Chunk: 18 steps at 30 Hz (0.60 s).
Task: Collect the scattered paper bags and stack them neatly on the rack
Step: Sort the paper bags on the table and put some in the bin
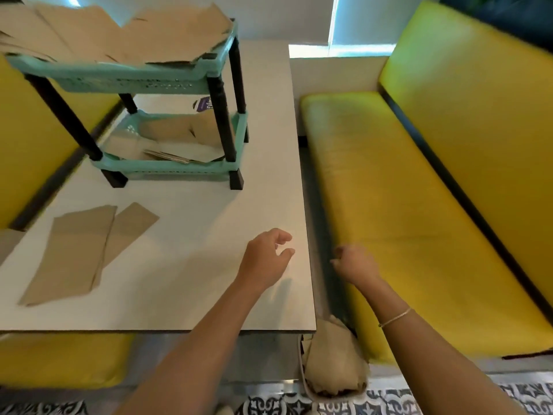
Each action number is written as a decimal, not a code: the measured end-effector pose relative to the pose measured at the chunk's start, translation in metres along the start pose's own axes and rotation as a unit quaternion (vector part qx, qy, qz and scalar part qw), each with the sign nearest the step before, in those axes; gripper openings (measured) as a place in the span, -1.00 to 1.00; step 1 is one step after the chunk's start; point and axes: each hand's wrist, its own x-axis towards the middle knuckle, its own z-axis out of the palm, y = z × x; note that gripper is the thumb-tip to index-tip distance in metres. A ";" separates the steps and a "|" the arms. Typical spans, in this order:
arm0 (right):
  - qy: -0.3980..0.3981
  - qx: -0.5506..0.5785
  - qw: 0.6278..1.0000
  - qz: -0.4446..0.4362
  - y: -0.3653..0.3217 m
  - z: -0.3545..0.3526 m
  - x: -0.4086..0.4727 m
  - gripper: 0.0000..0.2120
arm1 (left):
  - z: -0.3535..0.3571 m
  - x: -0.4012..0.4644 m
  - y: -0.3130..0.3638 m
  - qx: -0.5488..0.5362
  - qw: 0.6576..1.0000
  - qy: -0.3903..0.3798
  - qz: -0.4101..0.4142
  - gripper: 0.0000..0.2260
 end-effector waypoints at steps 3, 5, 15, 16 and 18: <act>0.042 0.048 0.997 -0.030 -0.050 -0.018 -0.005 -0.74 | -0.028 0.003 -0.028 0.030 0.999 0.027 -0.026 -0.77; 0.052 0.060 0.995 -0.060 -0.085 -0.024 -0.011 -0.74 | -0.052 0.007 -0.054 0.048 0.996 0.053 -0.055 -0.77; 0.005 0.045 0.993 -0.107 -0.204 0.014 -0.027 -0.74 | -0.199 0.000 -0.191 0.202 0.894 0.218 -0.336 -0.55; 0.003 0.041 0.993 -0.109 -0.211 0.018 -0.027 -0.74 | -0.210 -0.003 -0.202 0.192 0.885 0.216 -0.365 -0.52; 0.004 0.035 0.993 -0.113 -0.224 0.023 -0.028 -0.74 | -0.227 -0.008 -0.218 0.156 0.871 0.198 -0.421 -0.40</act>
